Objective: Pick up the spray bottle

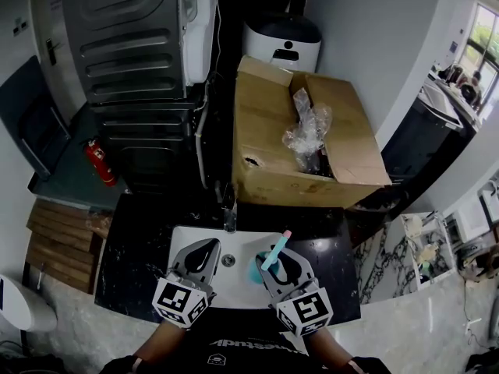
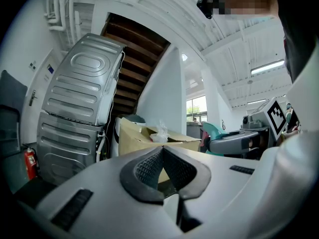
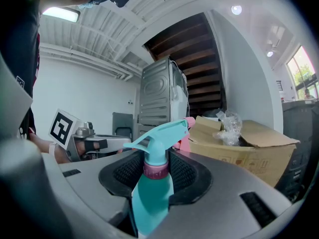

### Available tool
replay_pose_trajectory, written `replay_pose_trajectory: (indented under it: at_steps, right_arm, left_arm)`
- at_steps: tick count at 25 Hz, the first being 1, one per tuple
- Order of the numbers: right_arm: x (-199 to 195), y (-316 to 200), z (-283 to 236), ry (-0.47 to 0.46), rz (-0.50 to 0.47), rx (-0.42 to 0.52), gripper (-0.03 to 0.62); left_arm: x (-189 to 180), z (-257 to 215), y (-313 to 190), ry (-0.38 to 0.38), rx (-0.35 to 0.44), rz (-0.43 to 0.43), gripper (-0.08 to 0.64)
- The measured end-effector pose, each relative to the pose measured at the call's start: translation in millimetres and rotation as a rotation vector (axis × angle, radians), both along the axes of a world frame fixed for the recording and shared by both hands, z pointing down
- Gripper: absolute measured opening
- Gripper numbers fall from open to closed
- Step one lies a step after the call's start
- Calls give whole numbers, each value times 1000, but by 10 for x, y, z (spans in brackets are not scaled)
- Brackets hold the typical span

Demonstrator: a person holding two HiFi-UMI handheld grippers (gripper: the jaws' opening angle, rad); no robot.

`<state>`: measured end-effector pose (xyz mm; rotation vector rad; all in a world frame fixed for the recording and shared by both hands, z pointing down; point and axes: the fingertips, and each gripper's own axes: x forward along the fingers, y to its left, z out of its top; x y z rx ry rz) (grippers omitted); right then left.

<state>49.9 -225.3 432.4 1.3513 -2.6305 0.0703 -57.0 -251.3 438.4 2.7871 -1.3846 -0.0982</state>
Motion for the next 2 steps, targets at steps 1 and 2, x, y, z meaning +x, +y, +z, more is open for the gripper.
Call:
replay_pose_trajectory:
  at_steps: [1,2]
  right_arm:
    - [-3,4,-1,-1,0,1,181]
    - [-6,7,-4,-2,0,3,181]
  left_arm:
    - [-2,-2,5,3,-2,0,15]
    - [-5,-5,10,5,-4,0,15]
